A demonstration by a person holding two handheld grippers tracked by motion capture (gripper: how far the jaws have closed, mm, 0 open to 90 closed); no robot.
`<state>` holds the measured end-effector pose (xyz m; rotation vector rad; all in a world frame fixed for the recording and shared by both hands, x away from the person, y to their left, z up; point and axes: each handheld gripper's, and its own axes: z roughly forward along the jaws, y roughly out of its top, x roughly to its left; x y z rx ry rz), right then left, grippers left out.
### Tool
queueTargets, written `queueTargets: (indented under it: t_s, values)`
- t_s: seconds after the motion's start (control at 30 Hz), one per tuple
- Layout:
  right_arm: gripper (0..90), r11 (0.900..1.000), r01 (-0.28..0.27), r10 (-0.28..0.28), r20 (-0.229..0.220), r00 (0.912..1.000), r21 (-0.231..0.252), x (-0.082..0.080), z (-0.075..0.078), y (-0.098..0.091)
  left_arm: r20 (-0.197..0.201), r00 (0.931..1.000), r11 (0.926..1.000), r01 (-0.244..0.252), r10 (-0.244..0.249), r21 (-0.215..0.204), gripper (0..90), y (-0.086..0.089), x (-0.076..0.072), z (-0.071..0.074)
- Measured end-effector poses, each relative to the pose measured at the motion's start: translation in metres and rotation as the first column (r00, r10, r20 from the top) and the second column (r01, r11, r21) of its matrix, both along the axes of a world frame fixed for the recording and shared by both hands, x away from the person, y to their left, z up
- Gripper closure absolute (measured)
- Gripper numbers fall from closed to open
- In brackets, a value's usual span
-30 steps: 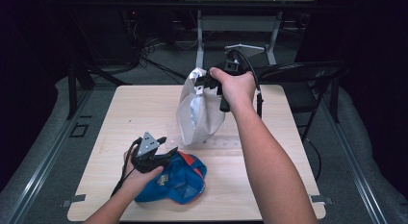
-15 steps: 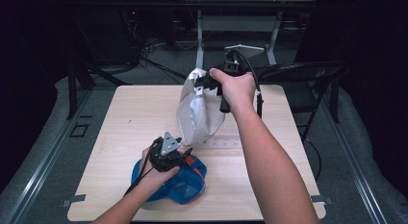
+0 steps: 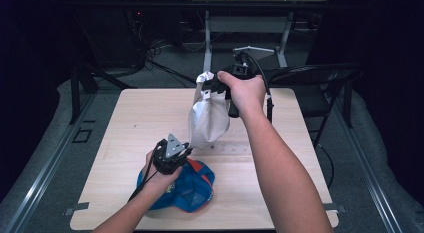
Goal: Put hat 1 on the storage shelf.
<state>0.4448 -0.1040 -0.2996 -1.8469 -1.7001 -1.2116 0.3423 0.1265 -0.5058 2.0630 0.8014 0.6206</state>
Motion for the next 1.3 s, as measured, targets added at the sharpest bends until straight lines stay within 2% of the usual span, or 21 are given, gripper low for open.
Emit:
queueTargets:
  t_s: [0.1, 0.27, 0.47, 0.57, 0.87, 0.93, 1.17, 1.3]
  values:
    - [81.8, 1.0000, -0.002, 0.002, 0.003, 1.0000, 0.002, 0.000, 0.000, 0.000, -0.006, 1.0000, 0.9999, 0.004, -0.004, -0.012, 78.5, 0.003, 0.002, 0.000]
    - [81.8, 0.9998, -0.017, 0.017, 0.002, 0.9999, -0.006, 0.002, -0.001, 0.004, -0.028, 0.9994, 0.9979, 0.020, -0.022, -0.062, 79.2, 0.009, 0.007, -0.001]
    - [81.7, 0.9998, -0.017, 0.017, -0.006, 0.9998, -0.006, 0.005, -0.005, 0.010, -0.080, 0.9956, 0.9906, 0.038, -0.048, -0.132, 80.1, 0.018, 0.014, -0.001]
    - [81.7, 0.9998, -0.019, 0.019, -0.011, 0.9998, -0.002, 0.007, -0.008, 0.012, -0.084, 0.9955, 0.9894, 0.031, -0.043, -0.142, 80.4, 0.020, 0.016, -0.003]
    - [81.7, 0.9992, -0.039, 0.039, -0.011, 0.9992, -0.001, 0.008, -0.013, 0.021, -0.086, 0.9961, 0.9923, 0.008, -0.019, -0.123, 82.4, 0.022, 0.011, -0.006]
    - [81.6, 0.9982, -0.060, 0.060, -0.013, 0.9981, -0.009, 0.008, -0.013, 0.022, -0.090, 0.9959, 0.9929, 0.003, -0.014, -0.119, 82.5, 0.021, 0.010, -0.007]
    - [81.6, 0.9985, -0.054, 0.054, -0.023, 0.9983, -0.003, 0.008, -0.019, 0.023, -0.098, 0.9951, 0.9904, -0.023, 0.010, -0.136, 82.7, 0.023, 0.009, -0.012]
    - [81.6, 0.9983, -0.058, 0.058, -0.024, 0.9980, -0.001, 0.007, -0.022, 0.024, -0.108, 0.9937, 0.9858, -0.046, 0.028, -0.161, 83.3, 0.026, 0.007, -0.015]
